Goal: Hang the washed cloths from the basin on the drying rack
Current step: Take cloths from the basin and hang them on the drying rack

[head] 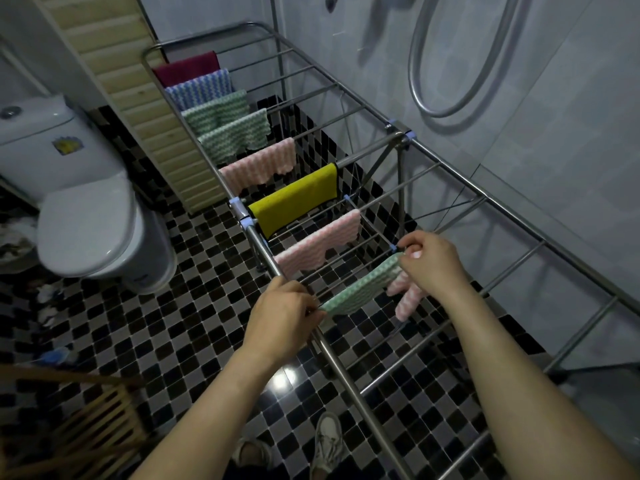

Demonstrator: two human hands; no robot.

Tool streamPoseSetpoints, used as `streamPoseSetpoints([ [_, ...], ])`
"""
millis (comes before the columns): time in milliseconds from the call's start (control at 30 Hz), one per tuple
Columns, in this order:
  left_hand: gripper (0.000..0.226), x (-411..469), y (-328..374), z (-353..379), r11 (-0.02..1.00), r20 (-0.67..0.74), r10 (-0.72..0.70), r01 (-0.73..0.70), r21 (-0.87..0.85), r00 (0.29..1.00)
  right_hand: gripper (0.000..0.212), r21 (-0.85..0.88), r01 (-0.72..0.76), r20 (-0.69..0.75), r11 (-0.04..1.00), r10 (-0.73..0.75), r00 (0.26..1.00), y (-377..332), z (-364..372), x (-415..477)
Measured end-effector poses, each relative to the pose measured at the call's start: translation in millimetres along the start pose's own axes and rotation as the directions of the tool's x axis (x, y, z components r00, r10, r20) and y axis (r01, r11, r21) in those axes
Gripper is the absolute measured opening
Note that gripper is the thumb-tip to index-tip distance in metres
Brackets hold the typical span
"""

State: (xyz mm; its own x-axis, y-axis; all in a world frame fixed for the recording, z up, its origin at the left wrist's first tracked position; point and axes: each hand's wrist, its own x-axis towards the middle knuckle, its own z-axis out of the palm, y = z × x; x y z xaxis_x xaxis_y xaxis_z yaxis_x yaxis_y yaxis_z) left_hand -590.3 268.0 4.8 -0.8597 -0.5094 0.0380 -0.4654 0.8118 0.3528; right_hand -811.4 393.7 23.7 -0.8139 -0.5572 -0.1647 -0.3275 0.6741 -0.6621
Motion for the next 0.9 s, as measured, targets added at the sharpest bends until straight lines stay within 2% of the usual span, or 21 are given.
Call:
streamPoseSetpoints([
  [133, 0.027, 1.9, 1.8, -1.7, 0.998, 0.038, -0.001, -0.001, 0.06, 0.999, 0.018, -0.024, 0.007, -0.012, 1.0, -0.008, 1.0, -1.7, 0.9, -3.2],
  [233, 0.028, 2.5, 4.9, -7.1, 0.998, 0.056, -0.019, 0.016, 0.054, 0.998, 0.021, 0.012, 0.012, 0.045, 1.0, -0.013, 0.999, -6.1, -17.1, -11.2],
  [300, 0.027, 2.1, 11.3, -14.7, 0.997, -0.009, -0.048, 0.047, -0.058, 0.999, 0.02, 0.08, 0.02, 0.103, 0.997, -0.028, 0.994, -13.0, -38.3, -21.1],
  [333, 0.024, 2.8, 17.4, -21.2, 0.981, -0.046, -0.085, 0.076, -0.181, 0.995, 0.019, 0.154, 0.024, 0.138, 0.988, -0.045, 0.989, -17.6, -47.9, -26.7],
  [367, 0.021, 4.4, 26.9, -29.3, 0.926, -0.034, -0.139, 0.118, -0.358, 0.99, 0.019, 0.263, 0.02, 0.175, 0.965, -0.068, 0.982, -22.5, -56.7, -34.2],
  [400, 0.022, 6.6, 39.5, -37.5, 0.818, 0.037, -0.177, 0.168, -0.55, 0.983, 0.021, 0.396, 0.008, 0.207, 0.918, -0.098, 0.973, -26.1, -64.5, -42.5],
  [433, 0.026, 8.8, 52.0, -44.6, 0.678, 0.139, -0.173, 0.22, -0.701, 0.975, 0.023, 0.539, -0.017, 0.24, 0.842, -0.134, 0.962, -29.9, -70.1, -49.9],
  [467, 0.03, 11.3, 61.8, -50.4, 0.564, 0.234, -0.133, 0.267, -0.782, 0.963, 0.026, 0.667, -0.064, 0.277, 0.742, -0.167, 0.946, -33.3, -72.2, -55.2],
  [533, 0.037, 14.4, 77.3, -54.2, 0.471, 0.371, 0.001, 0.327, -0.82, 0.929, 0.032, 0.825, -0.163, 0.338, 0.541, -0.241, 0.91, -37.4, -73.1, -65.3],
  [600, 0.041, 11.5, 87.6, -55.0, 0.445, 0.444, 0.061, 0.374, -0.814, 0.894, 0.04, 0.876, -0.219, 0.372, 0.429, -0.314, 0.874, -38.4, -70.5, -73.4],
  [633, 0.042, 10.2, 89.6, -54.3, 0.405, 0.453, 0.047, 0.397, -0.824, 0.891, 0.044, 0.883, -0.234, 0.383, 0.407, -0.338, 0.86, -37.3, -68.3, -74.6],
  [700, 0.042, 6.6, 91.0, -54.7, 0.221, 0.448, -0.015, 0.44, -0.87, 0.894, 0.049, 0.886, -0.226, 0.383, 0.405, -0.365, 0.849, -34.4, -66.7, -78.5],
  [733, 0.041, 4.5, 90.2, -55.8, 0.12, 0.436, -0.041, 0.438, -0.891, 0.899, 0.051, 0.881, -0.213, 0.38, 0.422, -0.365, 0.85, -33.0, -67.6, -81.8],
  [800, 0.038, 4.6, 87.6, -61.0, 0.0, 0.397, -0.067, 0.398, -0.917, 0.915, 0.058, 0.858, -0.189, 0.384, 0.478, -0.352, 0.854, -29.2, -71.9, -85.7],
  [867, 0.035, 6.0, 88.5, -70.3, -0.005, 0.346, -0.039, 0.346, -0.938, 0.937, 0.071, 0.815, -0.15, 0.393, 0.56, -0.344, 0.853, -27.0, -81.4, -90.5],
  [900, 0.032, 7.2, 89.9, -75.8, 0.036, 0.309, -0.017, 0.309, -0.95, 0.951, 0.079, 0.783, -0.129, 0.406, 0.609, -0.343, 0.847, -27.1, -86.9, -92.2],
])
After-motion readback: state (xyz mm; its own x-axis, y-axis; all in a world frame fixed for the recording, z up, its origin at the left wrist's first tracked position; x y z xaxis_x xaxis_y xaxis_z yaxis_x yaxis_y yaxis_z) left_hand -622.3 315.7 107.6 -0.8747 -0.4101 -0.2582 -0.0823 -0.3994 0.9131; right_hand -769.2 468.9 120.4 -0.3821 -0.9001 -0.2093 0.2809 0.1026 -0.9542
